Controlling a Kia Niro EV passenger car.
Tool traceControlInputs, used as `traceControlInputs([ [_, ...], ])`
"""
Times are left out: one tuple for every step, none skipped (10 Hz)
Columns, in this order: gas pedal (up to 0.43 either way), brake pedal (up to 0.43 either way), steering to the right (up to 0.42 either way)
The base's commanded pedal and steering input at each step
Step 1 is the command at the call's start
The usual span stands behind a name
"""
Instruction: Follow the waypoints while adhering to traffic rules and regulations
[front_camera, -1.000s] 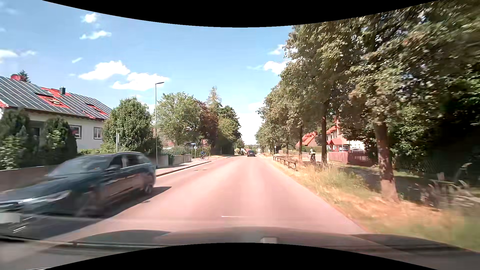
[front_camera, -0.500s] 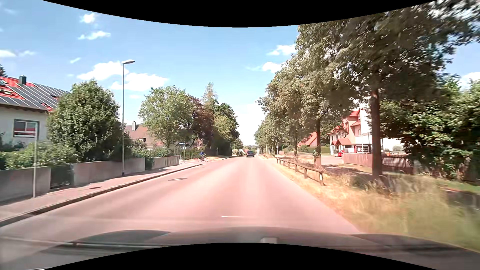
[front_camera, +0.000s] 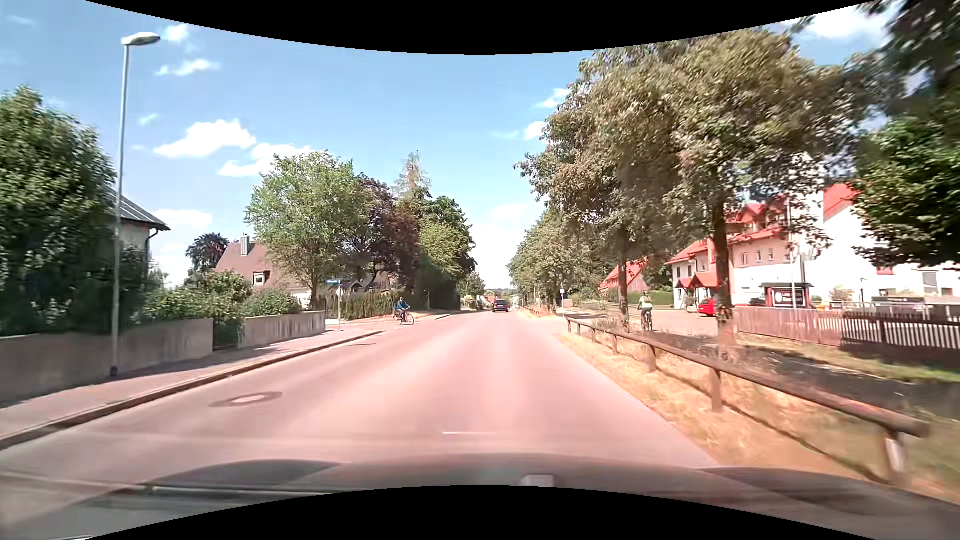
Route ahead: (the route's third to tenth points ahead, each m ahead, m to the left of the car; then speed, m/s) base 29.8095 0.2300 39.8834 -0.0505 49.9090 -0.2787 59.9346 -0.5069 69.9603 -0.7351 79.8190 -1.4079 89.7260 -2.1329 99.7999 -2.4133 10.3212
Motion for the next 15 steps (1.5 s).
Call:
traceControlInputs([
  [0.130,0.000,-0.001],
  [0.130,0.000,-0.001],
  [0.130,0.000,-0.001],
  [0.130,0.000,-0.001],
  [0.130,0.000,-0.001],
  [0.130,0.000,-0.001],
  [0.130,0.000,-0.001],
  [0.130,0.000,-0.001],
  [0.130,0.000,-0.001],
  [0.130,0.000,-0.001],
  [0.130,0.000,-0.001],
  [0.130,0.000,-0.001],
  [0.130,0.000,-0.001],
  [0.130,0.000,-0.001],
  [0.130,0.000,-0.001],
])
